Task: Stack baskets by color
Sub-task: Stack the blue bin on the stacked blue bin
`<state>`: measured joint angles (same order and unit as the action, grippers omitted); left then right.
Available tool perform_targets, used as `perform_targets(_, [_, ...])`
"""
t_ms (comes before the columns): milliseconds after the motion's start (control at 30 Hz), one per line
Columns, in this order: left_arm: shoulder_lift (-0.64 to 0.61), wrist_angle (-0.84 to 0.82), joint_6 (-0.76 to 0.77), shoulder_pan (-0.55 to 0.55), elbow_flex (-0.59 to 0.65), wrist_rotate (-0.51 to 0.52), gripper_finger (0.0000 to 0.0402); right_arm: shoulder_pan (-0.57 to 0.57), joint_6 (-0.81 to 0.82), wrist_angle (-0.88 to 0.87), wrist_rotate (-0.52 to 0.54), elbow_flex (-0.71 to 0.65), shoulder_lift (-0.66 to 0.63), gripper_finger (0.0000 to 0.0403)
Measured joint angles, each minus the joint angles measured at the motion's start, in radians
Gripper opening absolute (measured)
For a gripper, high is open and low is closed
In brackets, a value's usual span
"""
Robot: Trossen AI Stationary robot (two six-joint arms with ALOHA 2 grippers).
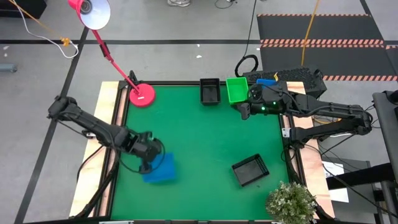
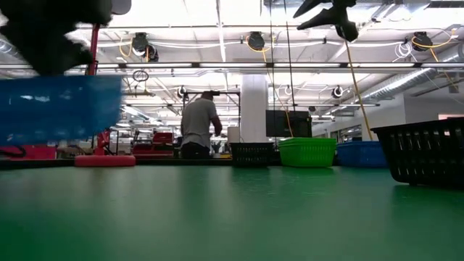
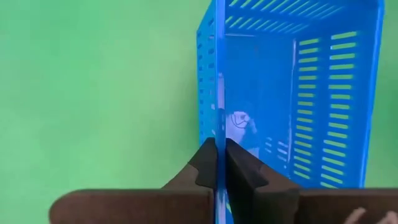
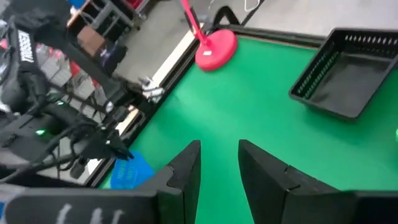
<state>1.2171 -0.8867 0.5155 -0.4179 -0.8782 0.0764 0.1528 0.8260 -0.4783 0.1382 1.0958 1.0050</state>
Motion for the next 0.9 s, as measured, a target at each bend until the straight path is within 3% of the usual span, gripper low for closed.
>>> perform_targets(200, [0.0,-0.044,-0.069,0.154,-0.193,0.21,0.0008,0.004,-0.011,0.022,0.06,0.0,0.0,0.0102])
perform_targets(367, [0.0,0.014,-0.209,0.312,-0.345,0.35,0.001,0.003,-0.138,0.13,0.085,0.0,0.0,0.0102])
perform_targets(500, [0.0,0.178,-0.362,0.439,-0.419,0.379,0.0008,0.003,-0.286,0.236,0.151,0.0,0.003,0.0102])
perform_targets(667, [0.0,0.458,-0.529,0.564,-0.451,0.383,0.0011,0.003,-0.484,0.37,0.154,0.0,0.01,0.0102])
perform_targets(900, [0.042,0.708,-0.543,0.708,-0.45,0.398,0.0012,0.003,-0.677,0.551,0.202,0.0,0.043,0.0105])
